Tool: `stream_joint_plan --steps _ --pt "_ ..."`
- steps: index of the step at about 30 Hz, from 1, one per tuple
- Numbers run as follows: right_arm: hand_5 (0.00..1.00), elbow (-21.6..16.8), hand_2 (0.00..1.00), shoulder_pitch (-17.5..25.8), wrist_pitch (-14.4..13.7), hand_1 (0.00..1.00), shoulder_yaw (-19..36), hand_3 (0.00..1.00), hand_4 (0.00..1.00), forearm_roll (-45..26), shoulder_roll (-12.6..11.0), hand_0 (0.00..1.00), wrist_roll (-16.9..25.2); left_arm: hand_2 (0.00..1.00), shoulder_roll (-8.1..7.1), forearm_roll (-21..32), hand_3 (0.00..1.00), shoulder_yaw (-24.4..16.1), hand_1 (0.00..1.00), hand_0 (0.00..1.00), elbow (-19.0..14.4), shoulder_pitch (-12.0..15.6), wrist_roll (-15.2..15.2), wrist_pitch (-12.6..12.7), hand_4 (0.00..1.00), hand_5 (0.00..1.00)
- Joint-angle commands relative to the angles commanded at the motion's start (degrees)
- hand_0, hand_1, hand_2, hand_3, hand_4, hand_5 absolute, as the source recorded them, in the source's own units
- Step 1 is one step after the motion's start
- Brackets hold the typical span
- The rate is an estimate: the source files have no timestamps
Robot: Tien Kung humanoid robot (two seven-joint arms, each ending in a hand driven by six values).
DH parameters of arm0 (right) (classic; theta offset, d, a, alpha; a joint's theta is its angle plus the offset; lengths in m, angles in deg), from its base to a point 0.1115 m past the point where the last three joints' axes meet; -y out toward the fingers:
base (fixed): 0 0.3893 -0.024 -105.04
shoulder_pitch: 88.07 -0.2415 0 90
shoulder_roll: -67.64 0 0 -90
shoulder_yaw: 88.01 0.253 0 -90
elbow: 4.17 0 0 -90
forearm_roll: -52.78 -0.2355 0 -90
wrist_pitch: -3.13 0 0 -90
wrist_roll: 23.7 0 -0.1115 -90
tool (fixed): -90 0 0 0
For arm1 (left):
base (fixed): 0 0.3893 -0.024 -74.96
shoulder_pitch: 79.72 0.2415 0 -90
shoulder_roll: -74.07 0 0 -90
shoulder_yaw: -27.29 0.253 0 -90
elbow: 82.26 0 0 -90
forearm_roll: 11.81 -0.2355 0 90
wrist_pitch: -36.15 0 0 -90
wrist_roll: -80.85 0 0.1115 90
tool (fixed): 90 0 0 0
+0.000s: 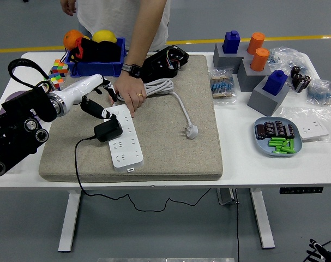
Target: Press the white button,pick up the black plug,place it near the board,insert it into the board
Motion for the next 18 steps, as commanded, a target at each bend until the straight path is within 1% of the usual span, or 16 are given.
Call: stream_joint_plan --steps 2,3,8,9,14,15,18 --pt "0.459 0.0 0.638 0.0 0.0 0.687 -0.1 0.622 0.725 -0.1 0.0 0.796 0.0 0.505 0.46 -0.9 0.469 0.1 0.7 0.542 0.7 0.4 -0.3 0.5 0.937 0.002" --pt "0.458 0.0 0.638 0.0 0.0 0.687 -0.2 0.622 0.725 -0.1 0.0 0.796 0.0 0.459 0.71 -1.3 0.501 0.2 0.616 0.455 1.0 0.6 -0.4 0.7 0.732 0.002" --pt "0.458 -0.1 0.638 -0.1 0.0 0.687 -0.4 0.622 0.725 -0.2 0.1 0.796 0.0 0.459 1.55 -2.4 0.501 0.9 0.616 0.455 2.1 0.9 -0.6 1.2 0.732 0.002" --pt "0.457 -0.1 0.638 -0.1 0.0 0.687 -0.4 0.622 0.725 -0.2 0.1 0.795 0.0 0.446 1.71 -2.3 0.496 1.0 0.584 0.411 2.3 1.0 -0.8 1.3 0.724 0.002" --pt "0.457 0.0 0.638 0.0 0.0 0.687 -0.4 0.622 0.725 -0.2 0.1 0.795 0.0 0.446 2.63 -3.8 0.496 1.2 0.584 0.411 3.3 1.0 -1.0 1.6 0.724 0.002" --pt "0.456 0.0 0.638 0.0 0.0 0.688 -0.4 0.622 0.726 -0.2 0.1 0.795 0.0 0.437 2.78 -4.7 0.496 1.1 0.571 0.397 3.5 0.9 -0.8 1.5 0.738 0.002" --pt "0.456 0.0 0.638 0.0 0.0 0.688 -0.4 0.622 0.726 -0.2 0.1 0.795 0.0 0.437 3.11 -6.1 0.496 1.5 0.571 0.397 3.9 0.8 -0.4 1.0 0.738 0.002"
